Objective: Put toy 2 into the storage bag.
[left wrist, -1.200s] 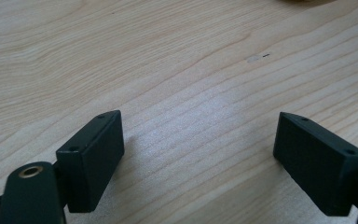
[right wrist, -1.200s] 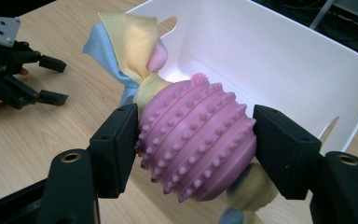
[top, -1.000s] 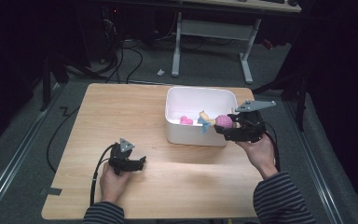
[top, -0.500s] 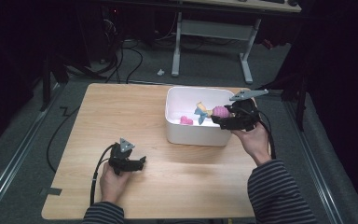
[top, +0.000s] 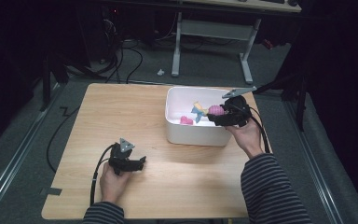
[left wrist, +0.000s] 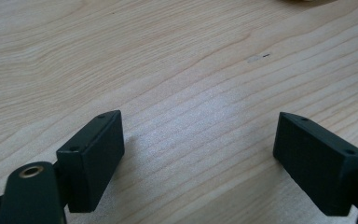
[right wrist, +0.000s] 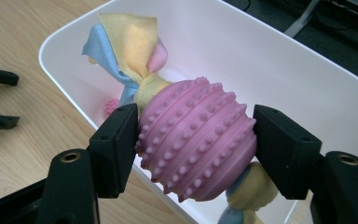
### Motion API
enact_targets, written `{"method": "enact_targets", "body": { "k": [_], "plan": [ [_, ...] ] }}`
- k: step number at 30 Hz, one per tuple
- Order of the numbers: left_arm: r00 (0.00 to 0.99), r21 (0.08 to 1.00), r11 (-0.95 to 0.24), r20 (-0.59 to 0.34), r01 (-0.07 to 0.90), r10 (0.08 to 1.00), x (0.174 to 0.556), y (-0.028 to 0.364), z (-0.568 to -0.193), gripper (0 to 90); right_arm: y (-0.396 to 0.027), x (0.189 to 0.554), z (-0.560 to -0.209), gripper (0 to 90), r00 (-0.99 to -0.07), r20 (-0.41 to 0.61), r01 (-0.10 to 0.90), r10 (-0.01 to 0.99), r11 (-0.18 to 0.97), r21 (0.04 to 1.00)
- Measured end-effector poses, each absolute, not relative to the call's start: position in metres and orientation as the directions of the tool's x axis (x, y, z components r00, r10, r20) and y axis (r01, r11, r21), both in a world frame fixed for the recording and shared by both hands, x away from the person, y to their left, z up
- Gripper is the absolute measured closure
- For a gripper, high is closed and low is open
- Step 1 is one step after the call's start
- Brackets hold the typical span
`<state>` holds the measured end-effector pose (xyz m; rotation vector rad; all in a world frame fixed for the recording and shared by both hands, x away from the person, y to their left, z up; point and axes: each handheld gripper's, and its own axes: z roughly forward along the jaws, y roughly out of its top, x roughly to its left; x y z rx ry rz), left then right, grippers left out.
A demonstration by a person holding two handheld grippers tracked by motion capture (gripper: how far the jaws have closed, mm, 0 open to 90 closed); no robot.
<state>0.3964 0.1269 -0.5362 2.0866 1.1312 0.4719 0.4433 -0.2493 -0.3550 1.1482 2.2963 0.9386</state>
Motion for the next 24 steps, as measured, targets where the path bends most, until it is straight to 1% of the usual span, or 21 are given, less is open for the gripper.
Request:
{"method": "enact_targets", "body": {
  "k": [11,17,19,24],
  "plan": [
    [0.551,0.730,-0.367,-0.016,0.577,0.835,0.396,0.127,-0.536,16.8,-0.240,0.453,-0.369,33.8,-0.589,-0.047,0.564,0.807,0.452,0.692],
    [0.550,0.730,-0.366,-0.016,0.577,0.835,0.396,0.127,-0.536,16.9,-0.236,0.455,-0.374,33.7,-0.597,-0.011,0.581,0.802,0.442,0.684],
    [0.550,0.730,-0.366,-0.016,0.577,0.835,0.396,0.127,-0.536,17.0,-0.234,0.455,-0.374,33.5,-0.597,-0.014,0.584,0.802,0.447,0.678],
    [0.544,0.732,-0.361,-0.016,0.578,0.839,0.397,0.127,-0.536,17.2,-0.232,0.454,-0.374,31.5,-0.588,-0.011,0.580,0.809,0.430,0.692]
  ]
}}
